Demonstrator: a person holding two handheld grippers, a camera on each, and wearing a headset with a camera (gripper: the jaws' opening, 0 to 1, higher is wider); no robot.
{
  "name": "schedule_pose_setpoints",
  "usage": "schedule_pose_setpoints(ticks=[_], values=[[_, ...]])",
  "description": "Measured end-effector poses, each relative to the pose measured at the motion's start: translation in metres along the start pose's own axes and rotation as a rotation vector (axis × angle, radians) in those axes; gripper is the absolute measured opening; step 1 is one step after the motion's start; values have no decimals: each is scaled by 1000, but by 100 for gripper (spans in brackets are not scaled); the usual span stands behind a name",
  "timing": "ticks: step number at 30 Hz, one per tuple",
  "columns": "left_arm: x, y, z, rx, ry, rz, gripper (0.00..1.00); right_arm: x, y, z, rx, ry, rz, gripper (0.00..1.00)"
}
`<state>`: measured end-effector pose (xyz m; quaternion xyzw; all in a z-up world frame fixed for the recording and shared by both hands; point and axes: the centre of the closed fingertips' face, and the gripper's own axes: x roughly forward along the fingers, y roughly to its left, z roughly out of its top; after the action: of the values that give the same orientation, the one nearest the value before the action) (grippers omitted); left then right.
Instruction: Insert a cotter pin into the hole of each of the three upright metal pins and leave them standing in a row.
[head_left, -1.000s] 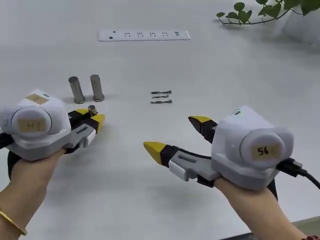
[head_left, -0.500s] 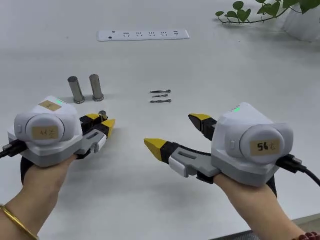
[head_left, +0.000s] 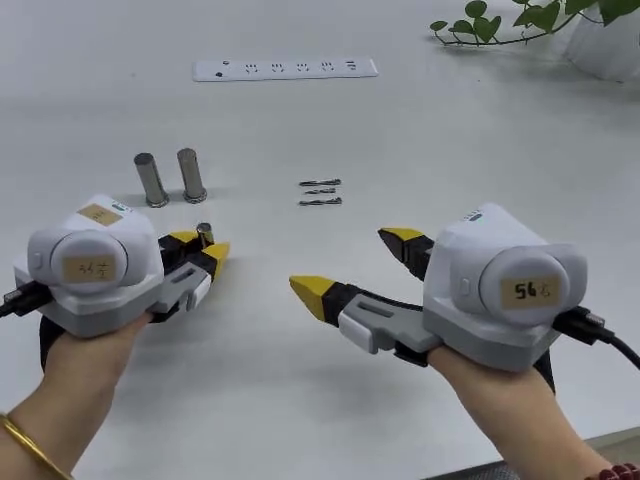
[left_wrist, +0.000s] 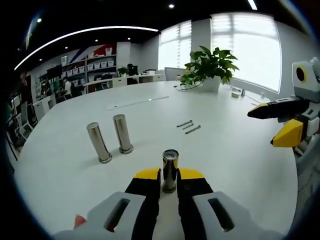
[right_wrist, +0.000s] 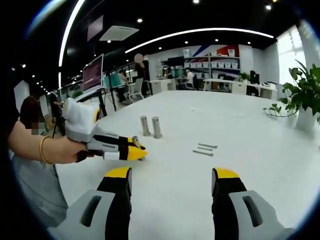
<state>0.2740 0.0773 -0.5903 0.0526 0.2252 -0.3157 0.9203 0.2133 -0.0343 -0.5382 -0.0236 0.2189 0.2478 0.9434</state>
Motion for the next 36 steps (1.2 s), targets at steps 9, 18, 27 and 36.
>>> schedule_pose_setpoints(ticks=[9,18,27,36], values=[[-5,2,5,-23,-12,-9,21,0,-5,-2,-1,30,-5,60],[-17,7,10,-84,-22,10,37,4,-20,9,-31,64,13,55],[-32,8,17,-59,-34,23,53,20,-29,15,-91,165,102,45],[-49,10,13,-82,-4,48,58,43,-40,17,-173,275,154,37]])
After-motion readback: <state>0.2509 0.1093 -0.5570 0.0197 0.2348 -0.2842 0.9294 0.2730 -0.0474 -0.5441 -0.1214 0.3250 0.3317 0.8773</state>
